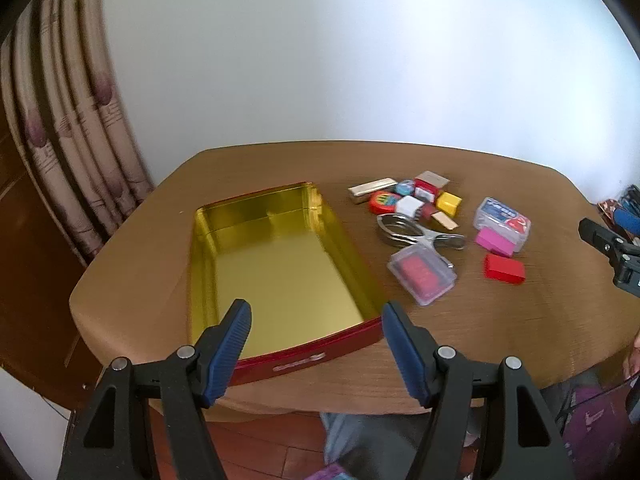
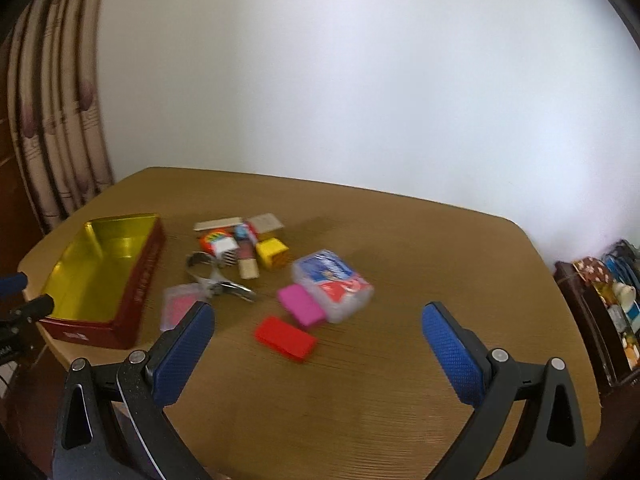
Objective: Organize rigid objects
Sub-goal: 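Move both tools over the table toward the items beside the tin, then close the left tool on the red block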
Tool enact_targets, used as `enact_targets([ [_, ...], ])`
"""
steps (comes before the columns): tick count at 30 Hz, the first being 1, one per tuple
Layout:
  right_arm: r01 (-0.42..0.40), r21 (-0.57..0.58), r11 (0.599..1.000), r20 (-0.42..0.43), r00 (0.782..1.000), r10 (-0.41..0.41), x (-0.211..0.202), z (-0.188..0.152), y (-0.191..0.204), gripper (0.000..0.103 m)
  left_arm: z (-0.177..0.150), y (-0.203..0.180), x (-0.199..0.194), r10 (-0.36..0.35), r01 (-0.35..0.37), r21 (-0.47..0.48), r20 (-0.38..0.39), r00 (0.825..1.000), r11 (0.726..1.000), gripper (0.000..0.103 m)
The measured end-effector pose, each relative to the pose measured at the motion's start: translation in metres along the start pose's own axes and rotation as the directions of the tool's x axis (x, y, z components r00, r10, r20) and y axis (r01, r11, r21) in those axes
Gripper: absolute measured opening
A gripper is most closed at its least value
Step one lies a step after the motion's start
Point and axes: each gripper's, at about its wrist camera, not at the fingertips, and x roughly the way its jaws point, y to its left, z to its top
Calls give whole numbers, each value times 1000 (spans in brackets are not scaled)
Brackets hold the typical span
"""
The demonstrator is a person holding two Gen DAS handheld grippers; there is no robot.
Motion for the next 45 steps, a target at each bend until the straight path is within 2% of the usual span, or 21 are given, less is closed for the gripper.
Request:
enact_targets([
  [7, -11, 70, 997, -42, 999, 14, 11, -7, -33, 103, 15, -38, 9, -13, 14, 67, -17, 1000, 998, 70],
  [12, -31, 91, 995, -64, 997, 37, 20, -10, -41, 103, 28, -61, 23, -54, 59, 77, -77, 996, 995, 70],
  [15, -33, 93, 995, -75, 996, 40, 25, -11, -48, 103, 38, -73, 35, -112, 119, 47, -133, 985, 992, 70],
  [18, -41, 111, 993, -83, 995, 50, 30, -12, -60, 103, 50, -85, 50, -163, 170, 17, -201, 966, 985, 70],
  [22, -54, 157, 986, -91, 994, 69, 33, -15, -79, 103, 66, -96, 77, -182, 178, -39, -292, 939, 983, 70],
  [23, -55, 167, 984, -92, 993, 71, 35, -16, -83, 103, 69, -96, 84, -182, 171, -60, -315, 932, 983, 70],
  [26, -55, 190, 980, -93, 993, 73, 37, -18, -95, 103, 75, -94, 107, -246, 201, -154, -389, 888, 967, 70],
  [28, -57, 208, 976, -98, 992, 79, 39, -19, -102, 103, 74, -92, 123, -280, 196, -227, -438, 854, 954, 70],
  [31, -66, 234, 970, -108, 990, 94, 44, -21, -112, 103, 71, -88, 141, -284, 159, -283, -482, 829, 946, 70],
  [33, -68, 246, 967, -120, 988, 100, 49, -22, -116, 103, 69, -85, 148, -283, 142, -302, -497, 820, 943, 70],
  [35, -68, 259, 963, -128, 986, 104, 52, -24, -120, 103, 65, -84, 155, -309, 145, -330, -524, 794, 933, 70],
  [37, -66, 271, 960, -136, 985, 106, 55, -26, -125, 103, 62, -82, 156, -350, 171, -357, -534, 769, 918, 70],
  [40, -66, 295, 953, -148, 982, 114, 59, -29, -133, 103, 59, -82, 150, -388, 210, -362, -540, 747, 908, 70],
  [43, -72, 322, 944, -159, 979, 129, 65, -33, -137, 103, 56, -97, 136, -463, 305, -363, -518, 719, 880, 70],
  [45, -77, 331, 940, -177, 974, 142, 70, -36, -137, 103, 59, -118, 131, -477, 348, -328, -542, 692, 878, 70],
])
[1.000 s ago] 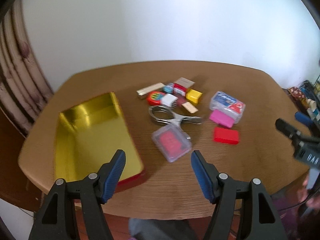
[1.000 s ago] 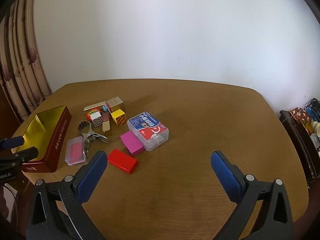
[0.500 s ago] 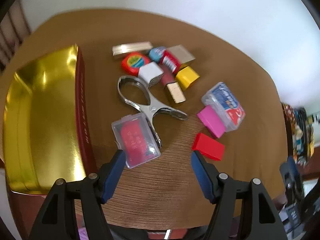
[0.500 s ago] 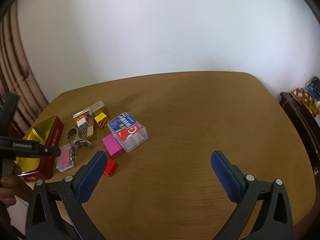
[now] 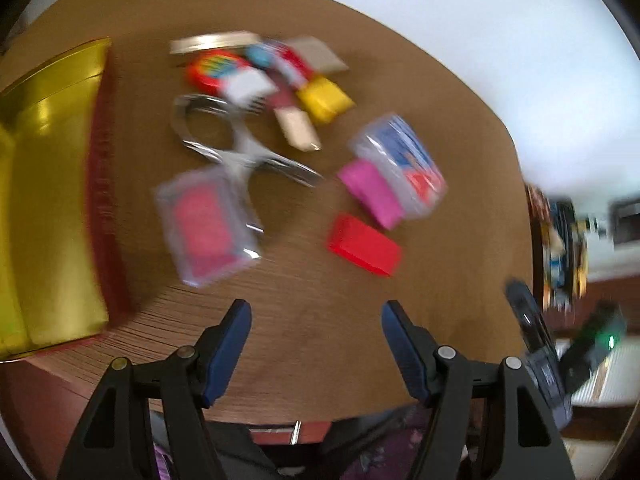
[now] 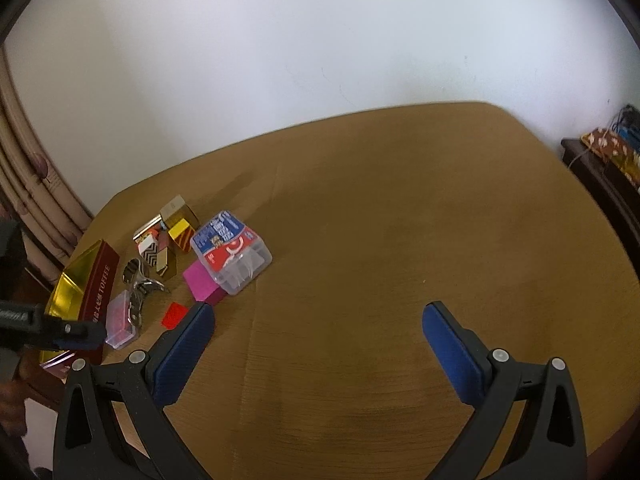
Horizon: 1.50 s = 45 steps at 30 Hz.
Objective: Organize rigid objects
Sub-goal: 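Close the left tool on the red block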
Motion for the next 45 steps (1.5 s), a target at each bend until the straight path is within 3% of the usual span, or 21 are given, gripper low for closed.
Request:
enact_targets([
  [2, 1, -6, 1000, -18, 1000, -1, 4, -2, 0, 103, 4, -21, 11, -1, 2, 53, -27, 1000, 999, 70],
  [4, 3, -9, 1000, -23, 1000, -3, 5, -3, -1, 103, 12, -31, 23, 21, -19, 44, -45, 999, 999, 70],
  [10, -4, 15, 1000, -15, 1000, 4, 3, 1, -12, 103, 34, -34, 54, -95, 77, -139, -124, 988, 987, 70],
  [16, -26, 66, 997, -45, 999, 29, 11, 1, -28, 103, 58, -27, 69, -90, 57, -263, -115, 989, 963, 70],
  [23, -44, 91, 995, -52, 997, 49, 12, -1, -35, 103, 55, -20, 86, -50, 3, -346, -127, 991, 938, 68],
  [26, -50, 106, 993, -57, 997, 56, 11, -3, -37, 103, 54, -18, 84, 5, -49, -358, -122, 992, 933, 37],
  [27, -53, 112, 992, -59, 996, 60, 11, -4, -38, 103, 54, -15, 84, -26, -17, -357, -115, 993, 934, 29],
  [31, -68, 151, 986, -75, 994, 80, 13, -9, -41, 103, 58, -4, 78, -63, 20, -353, -109, 992, 935, 23],
  [36, -56, 152, 987, -71, 995, 68, 12, -11, -38, 103, 58, 0, 63, -44, 21, -277, -75, 996, 961, 1],
  [41, -60, 142, 988, -77, 995, 71, 15, -13, -30, 103, 57, 7, 65, -120, 86, -269, -111, 987, 959, 5],
  [43, -61, 136, 989, -88, 993, 73, 18, -14, -25, 103, 59, 6, 69, -138, 100, -283, -119, 983, 954, 26],
  [44, -63, 136, 989, -91, 993, 76, 20, -15, -24, 103, 59, 6, 69, -118, 81, -282, -118, 986, 956, 43],
  [45, -66, 136, 988, -93, 993, 79, 21, -15, -23, 103, 60, 8, 69, -76, 41, -291, -111, 991, 956, 46],
])
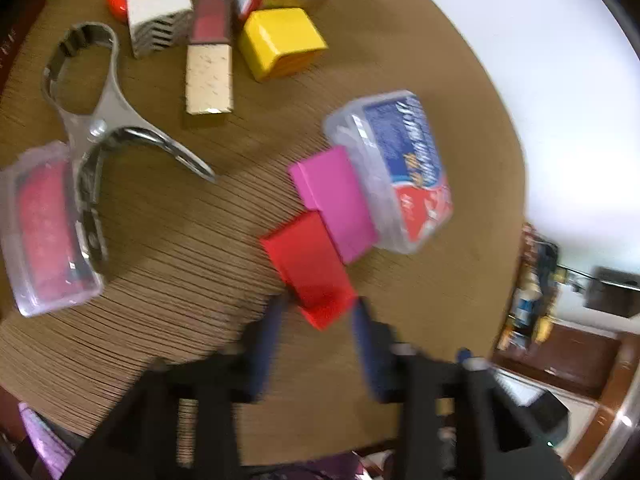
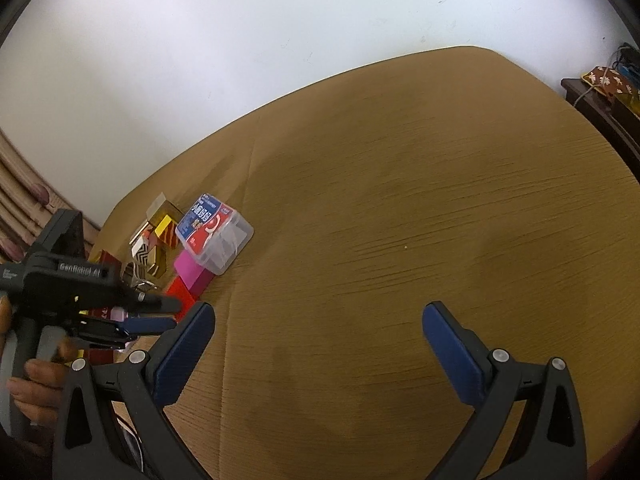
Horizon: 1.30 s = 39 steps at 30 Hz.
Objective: Organize rigid objects
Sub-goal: 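Close the left tool on the red block, then carry the red block into the tin with the left tool while the right tool grasps the floss box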
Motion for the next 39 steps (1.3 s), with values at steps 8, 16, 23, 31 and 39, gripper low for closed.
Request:
enact_targets([
  [8, -22, 24, 999, -27, 999, 22, 7, -3, -7, 103, 15, -7, 2, 30, -30, -37, -11, 1000, 999, 49],
  [16, -37, 35, 999, -44, 998, 39, 11, -8, -7, 103, 12, -19, 5, 101, -101, -11, -2, 995, 995, 35],
  [23, -26, 36, 999, -28, 999, 27, 4, -6, -10, 103, 7, 17, -19, 57, -59, 48, 39, 998, 997, 33],
  [31, -12, -168, 986, 16, 1000, 15, -4, 27, 27, 103, -25, 44, -50, -6, -5, 129, 84, 996, 992, 33],
  [39, -15, -569, 822, -104, 993, -54, 58, 78, 117, 103, -51, 67, -95, -41, 18, 151, 149, 988, 988, 33],
])
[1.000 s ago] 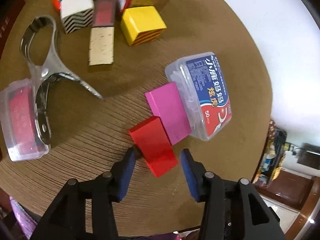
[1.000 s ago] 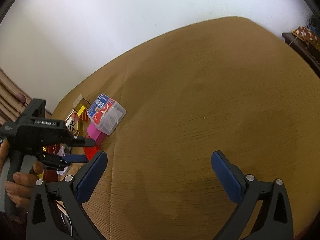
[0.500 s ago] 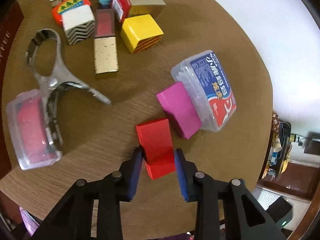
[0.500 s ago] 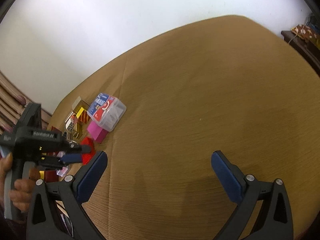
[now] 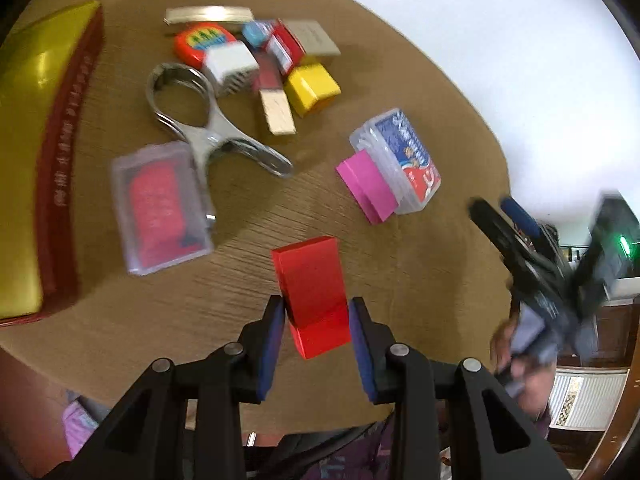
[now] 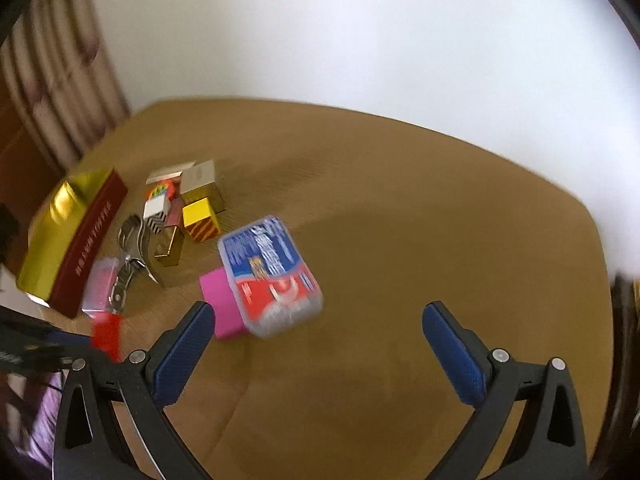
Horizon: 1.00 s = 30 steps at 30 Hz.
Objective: Organize rigid objects
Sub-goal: 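Carry the red block into the tin with the left tool while the right tool grasps the floss box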
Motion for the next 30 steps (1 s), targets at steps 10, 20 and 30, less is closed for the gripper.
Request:
enact_targets([
  [10, -61, -166, 984, -229, 973, 22, 75, 34, 20, 103, 6, 31, -83, 16, -9, -53, 132, 991, 999, 33],
  [20, -168, -20, 986, -307, 939, 153, 100, 30, 4, 62, 41, 99, -121, 192, -172, -115, 194, 962, 978, 34],
  [30, -142, 67, 988, -295, 943, 156, 91, 31, -19, 61, 103, 164, -108, 323, -296, -157, 189, 927, 942, 34],
])
